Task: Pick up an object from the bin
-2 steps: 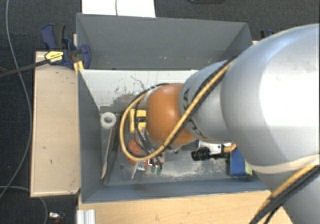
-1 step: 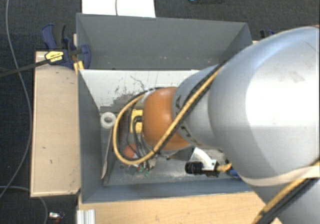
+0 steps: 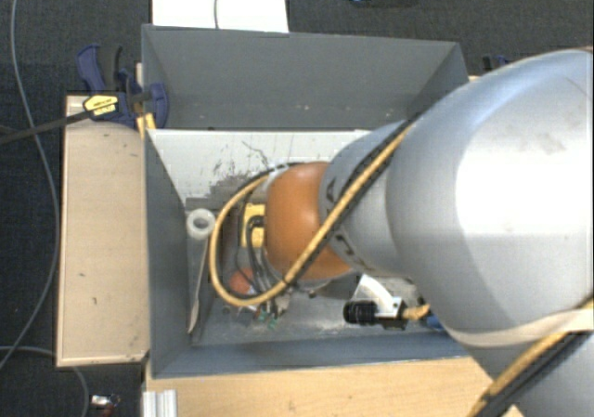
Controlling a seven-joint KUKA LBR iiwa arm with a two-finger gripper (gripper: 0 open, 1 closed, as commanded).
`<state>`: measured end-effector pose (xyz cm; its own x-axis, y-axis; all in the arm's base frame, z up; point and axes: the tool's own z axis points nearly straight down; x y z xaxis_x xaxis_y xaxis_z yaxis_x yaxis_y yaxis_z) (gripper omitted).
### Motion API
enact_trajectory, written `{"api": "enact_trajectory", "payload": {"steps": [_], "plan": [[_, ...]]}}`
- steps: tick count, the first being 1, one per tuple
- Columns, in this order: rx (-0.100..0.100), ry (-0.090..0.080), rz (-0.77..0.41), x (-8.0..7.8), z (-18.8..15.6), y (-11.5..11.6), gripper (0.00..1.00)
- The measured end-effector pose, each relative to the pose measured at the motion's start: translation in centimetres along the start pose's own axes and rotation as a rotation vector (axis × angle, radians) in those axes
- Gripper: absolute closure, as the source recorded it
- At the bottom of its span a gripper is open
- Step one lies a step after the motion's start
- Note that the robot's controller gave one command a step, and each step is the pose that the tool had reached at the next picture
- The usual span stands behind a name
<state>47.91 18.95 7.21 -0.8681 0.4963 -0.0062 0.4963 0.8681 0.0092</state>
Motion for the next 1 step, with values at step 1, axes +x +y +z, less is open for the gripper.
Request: {"api": "enact_trajectory", "payload": {"steps": [1], "plan": [[0.007, 0.005, 0.0, 0.14, -1.9, -0.22, 1.0]]}}
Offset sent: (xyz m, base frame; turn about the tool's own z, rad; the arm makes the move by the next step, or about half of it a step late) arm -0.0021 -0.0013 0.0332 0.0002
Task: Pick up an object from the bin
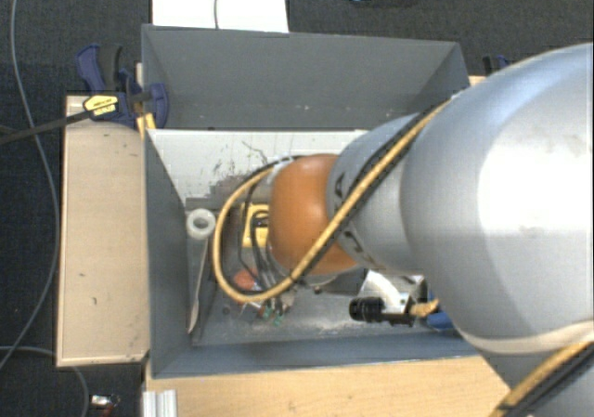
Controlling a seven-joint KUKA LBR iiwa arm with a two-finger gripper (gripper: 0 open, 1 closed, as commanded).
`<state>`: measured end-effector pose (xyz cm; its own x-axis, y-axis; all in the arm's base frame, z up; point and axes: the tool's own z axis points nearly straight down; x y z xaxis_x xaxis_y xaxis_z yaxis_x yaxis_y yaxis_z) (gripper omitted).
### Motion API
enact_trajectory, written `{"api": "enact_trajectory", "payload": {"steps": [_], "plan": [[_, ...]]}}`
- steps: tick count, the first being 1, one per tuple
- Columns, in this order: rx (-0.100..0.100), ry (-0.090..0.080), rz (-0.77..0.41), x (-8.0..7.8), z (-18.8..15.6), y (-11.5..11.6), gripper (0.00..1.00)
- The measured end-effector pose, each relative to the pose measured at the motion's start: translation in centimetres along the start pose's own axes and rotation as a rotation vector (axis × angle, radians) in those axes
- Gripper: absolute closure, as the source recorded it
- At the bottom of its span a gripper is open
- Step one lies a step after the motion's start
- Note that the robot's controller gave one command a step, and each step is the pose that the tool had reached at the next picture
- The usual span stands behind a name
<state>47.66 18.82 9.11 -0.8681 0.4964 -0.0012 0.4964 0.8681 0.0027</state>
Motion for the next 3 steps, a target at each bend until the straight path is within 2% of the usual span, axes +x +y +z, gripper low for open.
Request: {"api": "enact_trajectory", "payload": {"steps": [1, 3], "plan": [[-0.005, -0.004, -0.003, -0.1, -3.2, 0.2, 1.0], [-0.004, -0.004, -0.005, -0.2, -7.8, 0.1, 1.0]]}}
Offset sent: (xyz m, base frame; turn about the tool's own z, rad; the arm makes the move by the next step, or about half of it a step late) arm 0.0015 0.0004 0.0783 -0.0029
